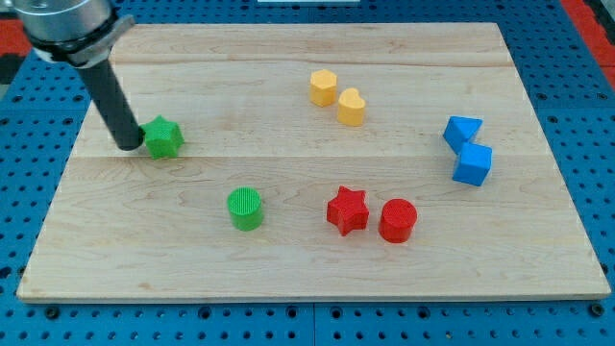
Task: Slide the green circle towards the green star
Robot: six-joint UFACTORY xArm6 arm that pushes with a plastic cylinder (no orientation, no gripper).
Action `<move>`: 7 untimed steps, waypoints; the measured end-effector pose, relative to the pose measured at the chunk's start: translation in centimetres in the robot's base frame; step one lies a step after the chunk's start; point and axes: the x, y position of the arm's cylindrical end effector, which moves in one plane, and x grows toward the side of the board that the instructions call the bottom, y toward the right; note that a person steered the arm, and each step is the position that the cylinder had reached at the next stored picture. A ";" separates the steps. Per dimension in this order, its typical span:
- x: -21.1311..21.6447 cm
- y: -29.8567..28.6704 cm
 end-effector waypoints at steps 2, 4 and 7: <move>6.1 2.0; 14.3 4.1; 14.3 14.9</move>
